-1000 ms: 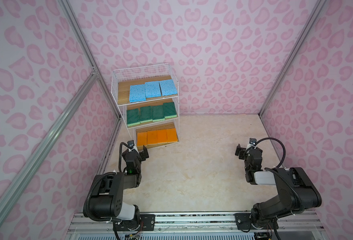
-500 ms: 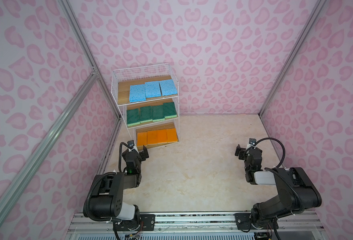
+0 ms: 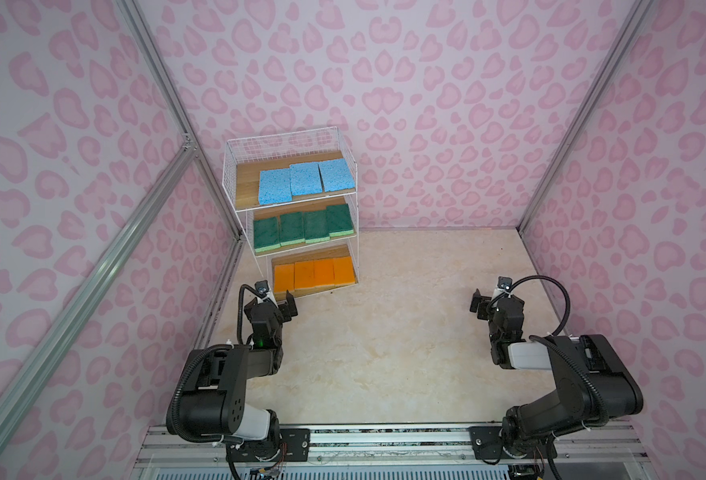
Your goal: Place and organize the cleaning sponges onto the shelf
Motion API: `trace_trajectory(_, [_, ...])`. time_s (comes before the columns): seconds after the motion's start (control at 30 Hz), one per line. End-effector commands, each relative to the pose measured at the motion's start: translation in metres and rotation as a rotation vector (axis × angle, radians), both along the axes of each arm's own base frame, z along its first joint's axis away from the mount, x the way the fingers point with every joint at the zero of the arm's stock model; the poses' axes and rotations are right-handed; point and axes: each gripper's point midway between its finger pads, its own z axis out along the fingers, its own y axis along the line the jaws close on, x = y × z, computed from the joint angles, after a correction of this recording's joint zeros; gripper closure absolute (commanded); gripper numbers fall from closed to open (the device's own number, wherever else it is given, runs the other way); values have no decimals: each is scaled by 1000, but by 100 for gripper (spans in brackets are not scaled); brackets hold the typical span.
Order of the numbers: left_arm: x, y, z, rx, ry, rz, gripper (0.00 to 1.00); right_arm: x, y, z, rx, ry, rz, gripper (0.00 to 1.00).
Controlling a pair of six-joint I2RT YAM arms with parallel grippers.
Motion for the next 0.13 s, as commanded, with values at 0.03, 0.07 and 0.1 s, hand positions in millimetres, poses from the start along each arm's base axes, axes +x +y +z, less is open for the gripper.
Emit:
trace_trajectory(0.03, [5,0,10,10,-41,-5,3,2,0,4,-1,-18,-3,1])
trace_trajectory(0.07, [5,-1,11,8,-42,-7,2,2,0,4,-1,-18,-3,1])
trace_trajectory(0.1, [5,-1,11,8,-44,-6,2,2,0,5,0,-20,-4,1])
